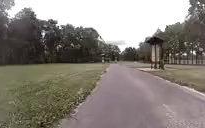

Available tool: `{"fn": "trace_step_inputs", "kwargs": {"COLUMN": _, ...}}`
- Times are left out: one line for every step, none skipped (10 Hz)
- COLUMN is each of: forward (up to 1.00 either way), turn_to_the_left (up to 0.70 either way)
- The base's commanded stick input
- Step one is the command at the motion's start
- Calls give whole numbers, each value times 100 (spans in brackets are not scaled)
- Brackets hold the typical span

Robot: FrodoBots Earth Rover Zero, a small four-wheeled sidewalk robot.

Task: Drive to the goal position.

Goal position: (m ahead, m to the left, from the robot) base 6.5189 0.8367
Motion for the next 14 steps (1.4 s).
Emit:
{"fn": "trace_step_inputs", "kwargs": {"forward": 70, "turn_to_the_left": -14}}
{"fn": "trace_step_inputs", "kwargs": {"forward": 70, "turn_to_the_left": -14}}
{"fn": "trace_step_inputs", "kwargs": {"forward": 70, "turn_to_the_left": -14}}
{"fn": "trace_step_inputs", "kwargs": {"forward": 70, "turn_to_the_left": 0}}
{"fn": "trace_step_inputs", "kwargs": {"forward": 70, "turn_to_the_left": 0}}
{"fn": "trace_step_inputs", "kwargs": {"forward": 70, "turn_to_the_left": 0}}
{"fn": "trace_step_inputs", "kwargs": {"forward": 70, "turn_to_the_left": 0}}
{"fn": "trace_step_inputs", "kwargs": {"forward": 70, "turn_to_the_left": 0}}
{"fn": "trace_step_inputs", "kwargs": {"forward": 70, "turn_to_the_left": 0}}
{"fn": "trace_step_inputs", "kwargs": {"forward": 70, "turn_to_the_left": 0}}
{"fn": "trace_step_inputs", "kwargs": {"forward": 70, "turn_to_the_left": 0}}
{"fn": "trace_step_inputs", "kwargs": {"forward": 70, "turn_to_the_left": 0}}
{"fn": "trace_step_inputs", "kwargs": {"forward": 70, "turn_to_the_left": 0}}
{"fn": "trace_step_inputs", "kwargs": {"forward": 70, "turn_to_the_left": 0}}
